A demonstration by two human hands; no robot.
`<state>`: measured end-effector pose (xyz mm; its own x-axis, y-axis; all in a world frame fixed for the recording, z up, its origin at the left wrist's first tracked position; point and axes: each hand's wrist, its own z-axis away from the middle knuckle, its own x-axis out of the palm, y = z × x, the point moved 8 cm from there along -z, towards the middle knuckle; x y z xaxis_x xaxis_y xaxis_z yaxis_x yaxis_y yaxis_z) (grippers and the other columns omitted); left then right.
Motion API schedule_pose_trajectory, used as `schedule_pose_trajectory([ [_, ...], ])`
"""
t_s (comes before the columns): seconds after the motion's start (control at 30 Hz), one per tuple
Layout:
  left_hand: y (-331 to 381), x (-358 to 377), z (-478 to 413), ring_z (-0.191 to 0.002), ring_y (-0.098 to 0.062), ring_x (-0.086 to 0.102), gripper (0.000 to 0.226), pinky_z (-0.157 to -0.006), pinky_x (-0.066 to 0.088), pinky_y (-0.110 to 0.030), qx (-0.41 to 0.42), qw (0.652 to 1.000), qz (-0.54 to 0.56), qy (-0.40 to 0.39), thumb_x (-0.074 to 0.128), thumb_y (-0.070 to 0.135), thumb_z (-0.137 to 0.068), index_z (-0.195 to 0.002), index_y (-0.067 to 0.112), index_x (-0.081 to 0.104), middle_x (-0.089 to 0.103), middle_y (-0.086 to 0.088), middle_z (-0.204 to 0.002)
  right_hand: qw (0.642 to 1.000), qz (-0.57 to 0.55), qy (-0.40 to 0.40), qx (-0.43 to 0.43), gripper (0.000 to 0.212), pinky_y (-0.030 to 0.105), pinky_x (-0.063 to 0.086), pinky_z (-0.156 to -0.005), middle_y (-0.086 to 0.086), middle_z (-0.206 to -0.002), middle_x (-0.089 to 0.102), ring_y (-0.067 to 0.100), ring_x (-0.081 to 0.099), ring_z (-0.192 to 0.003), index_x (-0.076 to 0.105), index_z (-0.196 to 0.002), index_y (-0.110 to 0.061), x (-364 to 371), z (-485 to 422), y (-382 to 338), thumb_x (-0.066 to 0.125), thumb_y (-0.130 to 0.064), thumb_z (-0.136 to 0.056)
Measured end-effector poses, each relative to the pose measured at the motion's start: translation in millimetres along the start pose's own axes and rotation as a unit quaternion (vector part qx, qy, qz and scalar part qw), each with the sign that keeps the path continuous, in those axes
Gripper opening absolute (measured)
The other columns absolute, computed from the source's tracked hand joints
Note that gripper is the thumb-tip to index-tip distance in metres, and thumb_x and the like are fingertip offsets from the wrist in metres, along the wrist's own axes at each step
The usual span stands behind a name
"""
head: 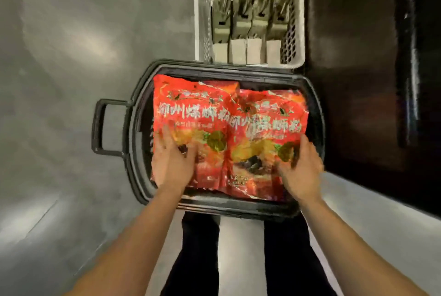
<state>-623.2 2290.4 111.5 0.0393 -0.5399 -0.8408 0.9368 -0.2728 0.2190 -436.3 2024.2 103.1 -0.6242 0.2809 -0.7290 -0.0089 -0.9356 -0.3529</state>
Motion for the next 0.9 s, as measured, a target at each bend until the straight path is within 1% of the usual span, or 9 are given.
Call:
schedule_pose_trajectory([
  [0.17,-35.1,15.4,-17.9,-0.13,-0.04,0.046,0.11,-0.101,0.043,-0.054,-0.076,0.995,0.026,0.054,0.064,0.075,-0.075,-0.156,0.015,0.02,0.045,-0.022,-0.144,0.997,0.004,0.057,0.05,0.093,0.051,0.033,-0.106,0.012,-0.145,0.047,0.034,0.03,-0.137,0.016,-0.154,-0.021,16.0,-0.6,11.5,0.058,-0.059,-0.08],
  [0.27,-39.8,6.7,-19.4,-0.122,-0.036,0.054,0.103,-0.096,0.046,-0.049,-0.091,0.99,0.091,0.065,0.078,0.069,-0.066,-0.144,0.015,0.038,0.056,-0.014,-0.132,0.993,-0.042,0.035,0.101,0.102,0.051,0.039,-0.101,0.013,-0.139,0.053,0.037,0.042,-0.131,0.008,-0.155,-0.022,23.9,2.8,10.7,0.064,-0.059,-0.079],
  [0.33,-47.9,10.8,-26.9,-0.111,-0.028,0.063,0.094,-0.091,0.052,-0.043,-0.112,0.979,0.168,0.012,0.084,0.066,-0.06,-0.134,0.02,0.049,0.065,-0.004,-0.123,0.988,-0.082,0.029,0.127,0.102,0.051,0.045,-0.099,0.009,-0.135,0.057,0.038,0.053,-0.122,0.014,-0.152,-0.021,26.3,3.1,8.3,0.072,-0.057,-0.076],
  [0.4,-52.2,15.8,-32.9,-0.099,-0.022,0.07,0.089,-0.087,0.058,-0.046,-0.13,0.964,0.227,-0.055,0.083,0.078,-0.043,-0.115,0.031,0.059,0.072,0.006,-0.11,0.979,-0.134,0.031,0.148,0.091,0.049,0.049,-0.095,0.004,-0.127,0.061,0.033,0.061,-0.114,0.032,-0.142,-0.019,23.7,-0.9,8.4,0.08,-0.053,-0.072],
  [0.47,-52.0,20.0,-33.8,-0.096,-0.021,0.071,0.08,-0.085,0.06,-0.048,-0.134,0.95,0.261,-0.11,0.088,0.073,-0.039,-0.105,0.036,0.059,0.072,0.009,-0.105,0.973,-0.175,0.008,0.147,0.085,0.046,0.051,-0.094,-0.002,-0.12,0.065,0.026,0.065,-0.108,0.043,-0.133,-0.021,22.8,-7.2,6.1,0.084,-0.055,-0.066],
  [0.6,-38.8,17.9,-29.0,-0.106,-0.027,0.068,0.129,-0.087,0.06,-0.05,-0.112,0.939,0.289,-0.152,0.09,0.072,-0.025,-0.137,0.02,0.05,0.067,-0.001,-0.124,0.983,-0.145,-0.069,0.09,0.086,0.044,0.048,-0.097,-0.006,-0.126,0.062,0.024,0.061,-0.112,0.04,-0.135,-0.028,22.0,-7.1,-13.9,0.086,-0.052,-0.066],
  [0.67,-32.7,12.9,-25.3,-0.11,-0.028,0.067,0.14,-0.087,0.059,-0.051,-0.098,0.935,0.302,-0.155,0.089,0.075,-0.02,-0.142,0.02,0.046,0.066,-0.001,-0.127,0.987,-0.116,-0.09,0.065,0.079,0.046,0.047,-0.1,-0.002,-0.131,0.059,0.028,0.059,-0.118,0.037,-0.134,-0.025,19.1,-2.3,-26.5,0.084,-0.044,-0.073],
  [0.77,-21.5,-12.3,-14.6,-0.101,-0.024,0.071,0.116,-0.085,0.06,-0.052,-0.09,0.931,0.322,-0.149,0.096,0.059,-0.033,-0.134,0.023,0.051,0.071,0.003,-0.115,0.989,-0.109,-0.089,0.039,0.072,0.046,0.046,-0.102,-0.001,-0.133,0.059,0.029,0.057,-0.123,0.039,-0.134,-0.023,5.3,9.0,-45.5,0.082,-0.037,-0.078],
  [0.9,-2.7,-71.6,4.8,-0.084,-0.013,0.073,0.054,-0.083,0.061,-0.042,-0.05,0.924,0.352,-0.142,0.093,0.024,-0.065,-0.11,0.022,0.063,0.074,0.005,-0.096,0.99,-0.133,-0.039,-0.001,0.073,0.045,0.048,-0.099,-0.006,-0.127,0.062,0.026,0.058,-0.12,0.039,-0.136,-0.029,-48.4,42.4,-76.6,0.082,-0.04,-0.077],
])
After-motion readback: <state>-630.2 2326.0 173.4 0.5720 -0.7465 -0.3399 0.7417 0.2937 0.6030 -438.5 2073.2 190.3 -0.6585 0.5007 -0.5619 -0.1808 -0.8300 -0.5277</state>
